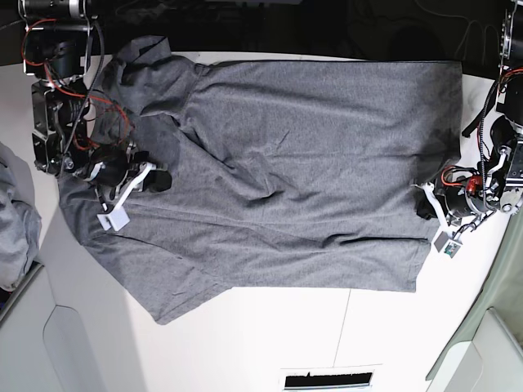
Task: Layout the t-shirt on the table in an organized manner, then fold the t-shirt properly
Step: 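Drag the held side edges toward the collar with both grippers, then release and regrasp the shirt near the collar with the right gripper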
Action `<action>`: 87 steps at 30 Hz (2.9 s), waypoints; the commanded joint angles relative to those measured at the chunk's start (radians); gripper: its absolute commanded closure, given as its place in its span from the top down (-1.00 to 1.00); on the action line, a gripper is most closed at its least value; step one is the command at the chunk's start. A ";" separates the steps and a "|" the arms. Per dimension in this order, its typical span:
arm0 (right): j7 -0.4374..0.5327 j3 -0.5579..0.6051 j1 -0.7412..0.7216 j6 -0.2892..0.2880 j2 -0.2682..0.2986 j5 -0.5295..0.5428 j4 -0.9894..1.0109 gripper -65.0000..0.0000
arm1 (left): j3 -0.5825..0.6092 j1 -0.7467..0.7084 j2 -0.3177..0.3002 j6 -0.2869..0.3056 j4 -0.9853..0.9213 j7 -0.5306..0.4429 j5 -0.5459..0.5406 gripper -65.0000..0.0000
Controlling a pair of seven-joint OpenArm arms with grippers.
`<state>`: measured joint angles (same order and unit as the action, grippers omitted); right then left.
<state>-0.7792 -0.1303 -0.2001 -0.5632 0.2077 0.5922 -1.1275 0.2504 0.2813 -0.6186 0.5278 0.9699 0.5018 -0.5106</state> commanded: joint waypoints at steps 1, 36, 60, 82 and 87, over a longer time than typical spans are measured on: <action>0.019 -0.005 -0.005 -0.017 0.016 0.029 -0.040 -1.00 | -0.009 0.024 -0.037 0.048 0.035 -0.011 -0.056 -0.95; 0.155 -0.006 -0.119 -0.016 0.039 -0.182 0.159 -1.00 | -0.008 0.119 0.098 -0.074 -0.161 -0.147 0.201 -0.95; -0.101 -0.027 0.322 -0.020 0.047 0.051 -0.558 -1.00 | -0.010 -0.197 -0.157 0.132 0.432 0.122 -0.246 -0.57; 0.024 0.112 0.389 0.069 0.067 -0.403 -0.695 0.27 | -0.114 -0.241 -0.096 0.132 0.443 0.109 -0.225 -0.57; 0.023 0.112 0.389 0.140 0.067 -0.489 -0.755 0.27 | -0.114 -0.263 -0.096 0.131 0.443 0.108 -0.213 -0.57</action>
<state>-0.7719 -0.0147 0.1967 -0.4290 0.2661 0.0994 -1.8664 0.1448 0.0044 -0.6952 0.6582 1.3987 0.6281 -0.7136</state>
